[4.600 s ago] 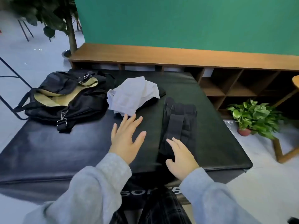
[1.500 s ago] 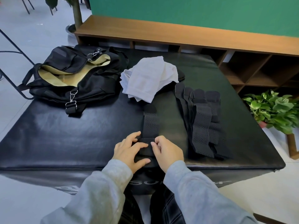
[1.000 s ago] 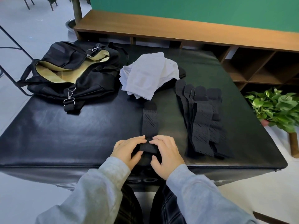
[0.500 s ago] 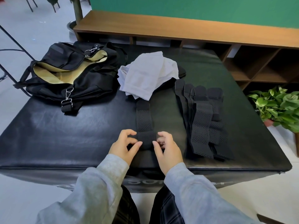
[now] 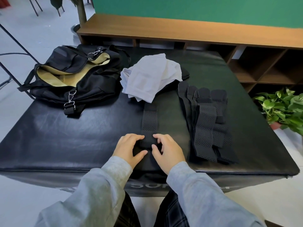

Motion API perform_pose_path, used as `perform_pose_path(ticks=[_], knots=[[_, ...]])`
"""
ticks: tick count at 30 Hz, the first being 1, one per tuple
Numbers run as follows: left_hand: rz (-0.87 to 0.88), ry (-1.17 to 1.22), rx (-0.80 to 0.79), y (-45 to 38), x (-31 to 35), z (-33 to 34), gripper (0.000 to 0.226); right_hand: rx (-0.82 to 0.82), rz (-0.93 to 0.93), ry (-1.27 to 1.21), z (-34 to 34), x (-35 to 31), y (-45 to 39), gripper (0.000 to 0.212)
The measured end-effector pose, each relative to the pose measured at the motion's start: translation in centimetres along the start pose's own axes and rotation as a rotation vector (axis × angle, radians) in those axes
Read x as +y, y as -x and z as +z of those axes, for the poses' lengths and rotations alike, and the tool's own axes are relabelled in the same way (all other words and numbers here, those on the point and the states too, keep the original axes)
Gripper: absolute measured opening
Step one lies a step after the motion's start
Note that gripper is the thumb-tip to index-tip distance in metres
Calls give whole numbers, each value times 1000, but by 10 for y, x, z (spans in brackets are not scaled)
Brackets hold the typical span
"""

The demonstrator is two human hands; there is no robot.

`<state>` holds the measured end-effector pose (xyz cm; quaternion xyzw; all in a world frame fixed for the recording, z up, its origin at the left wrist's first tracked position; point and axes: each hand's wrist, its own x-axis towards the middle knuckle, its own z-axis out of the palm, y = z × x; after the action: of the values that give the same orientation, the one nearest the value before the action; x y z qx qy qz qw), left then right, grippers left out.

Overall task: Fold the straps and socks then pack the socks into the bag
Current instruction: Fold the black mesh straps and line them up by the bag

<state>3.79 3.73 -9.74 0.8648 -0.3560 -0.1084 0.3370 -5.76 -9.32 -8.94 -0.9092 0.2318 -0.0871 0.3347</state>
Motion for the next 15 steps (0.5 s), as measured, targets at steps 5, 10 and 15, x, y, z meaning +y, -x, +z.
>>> perform_pose_path(ticks=[5, 10, 15], knots=[[3, 3, 43, 0, -2, 3, 41, -53, -15, 76, -2, -2, -1, 48], [0, 39, 76, -10, -5, 4, 33, -64, 8, 106, -3, -3, -10, 36], [50, 42, 68, -31, -5, 0, 19, -1, 5, 123, -3, -6, -20, 23]])
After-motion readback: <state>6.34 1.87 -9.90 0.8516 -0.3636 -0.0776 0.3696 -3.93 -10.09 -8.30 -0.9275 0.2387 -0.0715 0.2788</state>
